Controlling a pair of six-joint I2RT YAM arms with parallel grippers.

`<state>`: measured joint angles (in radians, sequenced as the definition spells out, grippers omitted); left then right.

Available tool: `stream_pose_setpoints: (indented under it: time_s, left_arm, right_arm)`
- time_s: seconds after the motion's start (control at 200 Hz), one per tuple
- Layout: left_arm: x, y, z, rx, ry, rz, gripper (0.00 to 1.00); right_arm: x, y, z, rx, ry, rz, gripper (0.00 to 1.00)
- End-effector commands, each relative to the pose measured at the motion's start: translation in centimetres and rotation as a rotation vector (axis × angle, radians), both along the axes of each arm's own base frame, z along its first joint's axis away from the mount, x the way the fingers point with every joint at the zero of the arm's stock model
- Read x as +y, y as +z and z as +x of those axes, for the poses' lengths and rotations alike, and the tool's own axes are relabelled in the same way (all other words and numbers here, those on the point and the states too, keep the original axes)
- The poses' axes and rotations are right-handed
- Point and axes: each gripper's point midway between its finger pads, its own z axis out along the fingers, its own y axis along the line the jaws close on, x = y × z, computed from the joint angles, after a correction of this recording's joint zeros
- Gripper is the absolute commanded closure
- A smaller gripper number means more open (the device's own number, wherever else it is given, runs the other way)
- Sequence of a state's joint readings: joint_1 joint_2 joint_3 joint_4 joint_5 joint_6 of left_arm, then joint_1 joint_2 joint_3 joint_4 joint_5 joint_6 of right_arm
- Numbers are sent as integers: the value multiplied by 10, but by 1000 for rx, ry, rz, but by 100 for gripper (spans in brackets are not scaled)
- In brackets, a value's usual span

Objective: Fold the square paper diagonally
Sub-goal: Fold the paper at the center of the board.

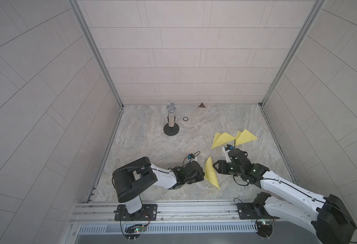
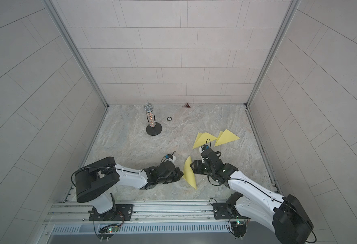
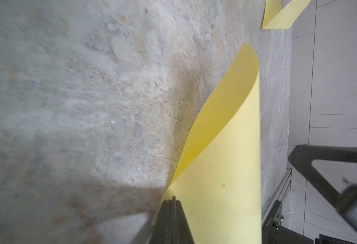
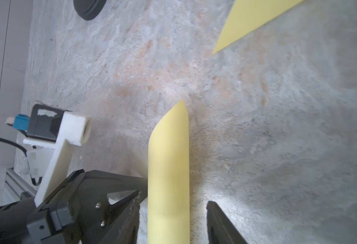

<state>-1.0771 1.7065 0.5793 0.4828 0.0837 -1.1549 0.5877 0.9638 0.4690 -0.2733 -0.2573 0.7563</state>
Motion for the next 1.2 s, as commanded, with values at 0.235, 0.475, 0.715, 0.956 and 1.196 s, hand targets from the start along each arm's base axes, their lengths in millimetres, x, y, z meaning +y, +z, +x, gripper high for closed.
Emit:
stream_pose_setpoints:
  time_s: [0.235,0.475,0.715,0.956,1.196]
  left_arm:
    - [43,-49,-24,78,-17,262,100]
    - [45,-52,-26,81,-20,282,100]
    - [45,-53,-27,82,-24,287,100]
    - [45,-53,-28,82,-27,288,100]
    - [47,-53,-28,81,-24,296,100]
  right_arm:
    - [9,-17,-13,98,154,4,36]
    - [24,-20,-7,128,194,66,35]
    - [34,-29,-1,147,206,131,35]
    - [33,-44,4,182,182,171,33]
    - [36,-53,4,207,184,230,39]
